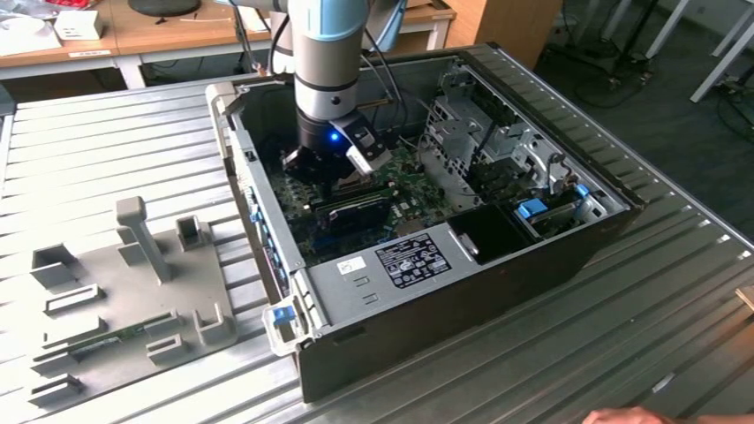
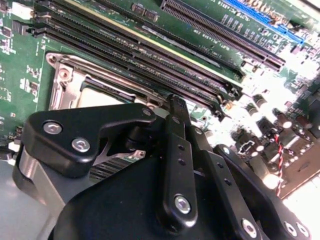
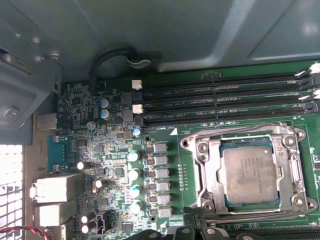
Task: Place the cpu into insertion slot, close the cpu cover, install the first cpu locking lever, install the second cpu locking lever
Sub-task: 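Install the second cpu locking lever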
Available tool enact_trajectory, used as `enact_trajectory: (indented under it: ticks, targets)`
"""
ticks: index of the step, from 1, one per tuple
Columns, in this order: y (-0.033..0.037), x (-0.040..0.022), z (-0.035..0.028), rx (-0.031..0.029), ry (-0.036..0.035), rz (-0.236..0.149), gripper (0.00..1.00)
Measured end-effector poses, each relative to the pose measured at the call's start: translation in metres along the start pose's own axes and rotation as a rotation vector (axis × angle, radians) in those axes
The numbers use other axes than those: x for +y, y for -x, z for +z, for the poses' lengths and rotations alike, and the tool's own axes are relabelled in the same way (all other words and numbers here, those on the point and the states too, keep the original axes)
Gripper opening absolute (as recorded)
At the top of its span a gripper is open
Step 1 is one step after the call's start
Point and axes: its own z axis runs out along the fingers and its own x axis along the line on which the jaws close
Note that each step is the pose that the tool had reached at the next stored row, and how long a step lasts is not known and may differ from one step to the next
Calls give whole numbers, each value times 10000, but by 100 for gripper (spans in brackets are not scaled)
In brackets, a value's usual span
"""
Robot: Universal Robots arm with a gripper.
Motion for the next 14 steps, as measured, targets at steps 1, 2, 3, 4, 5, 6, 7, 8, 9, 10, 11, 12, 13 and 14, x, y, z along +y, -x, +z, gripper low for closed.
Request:
enact_trajectory:
  ticks: [1,2,3,4,5,6,7,8,9,10,11,12,13,14]
  targets:
    - [0,0,0,1,0,-11,11]
    - [0,-1,0,2,-2,-20,11]
    - [0,-1,0,2,-10,-31,11]
    - [0,-3,0,2,-20,-42,11]
    - [0,-4,0,2,-31,-52,11]
    - [0,-5,0,1,-42,-62,11]
    - [0,-6,1,0,-51,-71,11]
    - [0,-8,0,0,-62,-81,11]
    - [0,-9,0,0,-74,-91,11]
    - [1,-10,0,0,-86,-100,11]
    - [1,-11,0,-1,-98,-111,11]
    - [1,-11,0,-1,-103,-120,11]
    - [1,-11,0,-1,-104,-125,11]
    - [1,-11,0,-1,-104,-131,11]
